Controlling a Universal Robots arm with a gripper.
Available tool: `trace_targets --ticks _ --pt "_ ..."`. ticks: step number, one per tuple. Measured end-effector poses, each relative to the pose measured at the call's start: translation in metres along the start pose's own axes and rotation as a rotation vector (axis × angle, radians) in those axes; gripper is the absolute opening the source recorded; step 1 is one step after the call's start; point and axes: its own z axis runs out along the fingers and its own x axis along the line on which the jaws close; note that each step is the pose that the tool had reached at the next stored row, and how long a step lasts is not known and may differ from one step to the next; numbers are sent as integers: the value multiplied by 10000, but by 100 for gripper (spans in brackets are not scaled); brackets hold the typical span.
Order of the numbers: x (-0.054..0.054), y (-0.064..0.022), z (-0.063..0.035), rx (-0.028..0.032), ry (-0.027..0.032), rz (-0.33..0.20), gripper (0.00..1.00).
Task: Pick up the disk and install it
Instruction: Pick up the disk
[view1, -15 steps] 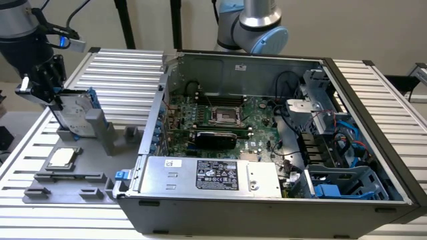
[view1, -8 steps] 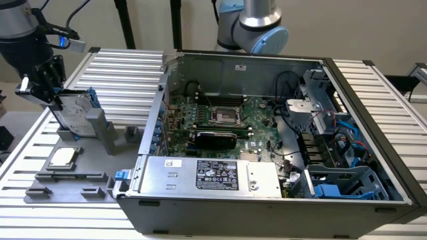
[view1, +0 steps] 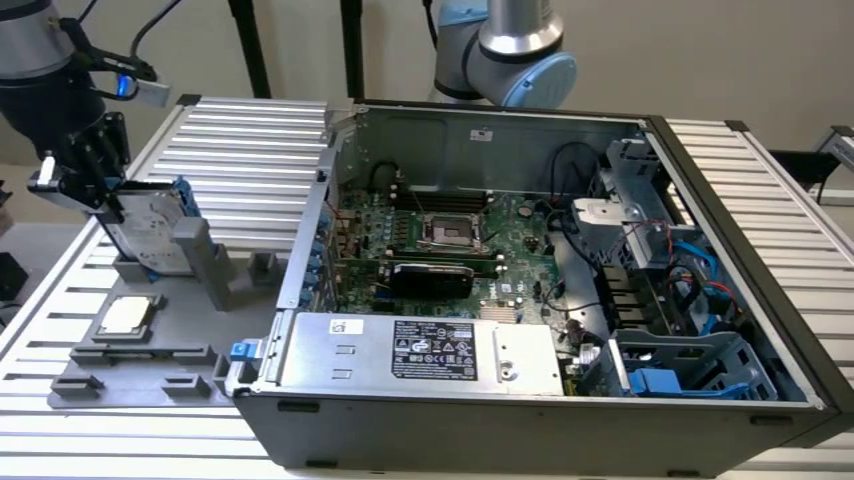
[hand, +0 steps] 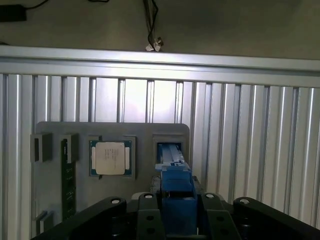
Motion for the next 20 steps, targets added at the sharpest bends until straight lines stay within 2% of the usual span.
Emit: trace_targets --ticks 13,20 --pt "2 0 -4 1 -1 -1 33" --pt "-5 1 -87 1 -2 -1 33"
